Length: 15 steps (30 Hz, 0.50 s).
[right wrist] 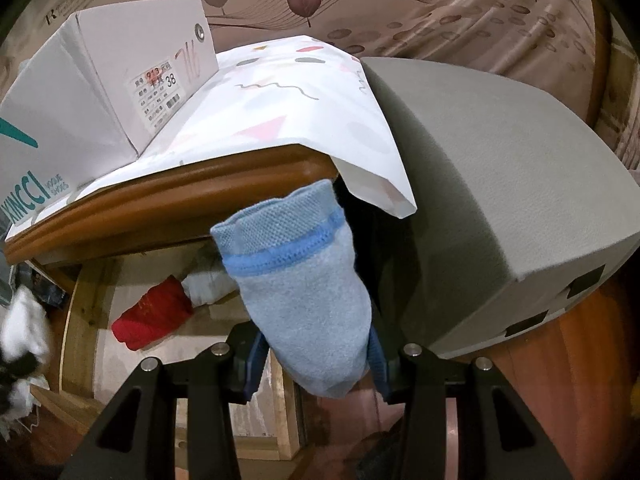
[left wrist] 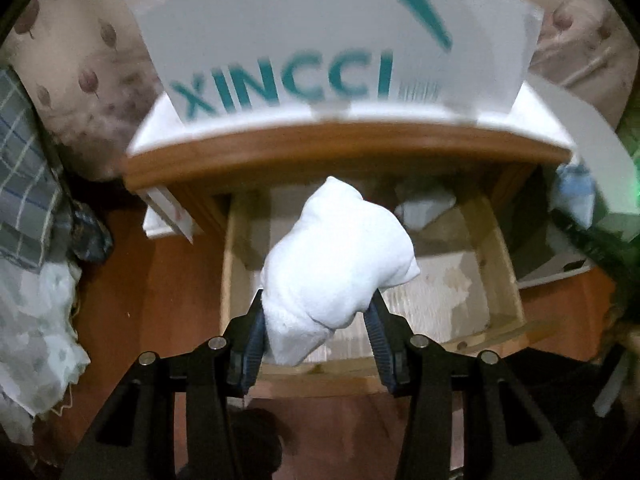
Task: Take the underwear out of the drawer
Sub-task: 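Lift the white sock and carry it over the white box with the left tool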
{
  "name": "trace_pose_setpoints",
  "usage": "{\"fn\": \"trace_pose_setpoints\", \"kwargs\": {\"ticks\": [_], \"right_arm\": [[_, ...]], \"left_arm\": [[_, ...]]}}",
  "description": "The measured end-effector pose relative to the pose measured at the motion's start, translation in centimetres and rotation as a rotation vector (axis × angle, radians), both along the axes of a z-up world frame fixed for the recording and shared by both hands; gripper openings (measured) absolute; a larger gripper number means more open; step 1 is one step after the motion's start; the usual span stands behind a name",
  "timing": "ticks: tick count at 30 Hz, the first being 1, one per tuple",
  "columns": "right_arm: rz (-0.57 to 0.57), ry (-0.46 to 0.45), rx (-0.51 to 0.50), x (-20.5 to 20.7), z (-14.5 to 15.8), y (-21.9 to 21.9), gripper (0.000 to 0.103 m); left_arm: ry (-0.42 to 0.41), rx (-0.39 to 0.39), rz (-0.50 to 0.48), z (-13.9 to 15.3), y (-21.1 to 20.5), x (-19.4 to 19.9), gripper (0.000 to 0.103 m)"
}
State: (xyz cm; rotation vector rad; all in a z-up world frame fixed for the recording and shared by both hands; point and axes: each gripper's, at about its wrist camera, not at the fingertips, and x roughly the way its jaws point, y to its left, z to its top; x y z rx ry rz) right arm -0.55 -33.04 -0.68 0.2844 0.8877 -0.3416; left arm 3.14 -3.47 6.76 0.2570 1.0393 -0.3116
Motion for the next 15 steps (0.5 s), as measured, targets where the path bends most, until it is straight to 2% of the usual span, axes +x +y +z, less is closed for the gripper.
{"fn": "trace_pose_setpoints", "kwargs": {"ticks": [8,15], "right_arm": [[-0.012,-0.009,-0.012,-0.1,0.1,0.0,0.043],[-0.022,-0.008,-0.011,0.0,0.0,-0.2,0.043]], "left_arm": [[-0.171,-0.079,-0.006,9.6,1.9,0.6,0.043],[-0.249,-0.151,0.024,16.1,2.7,3.9,0.043]]}}
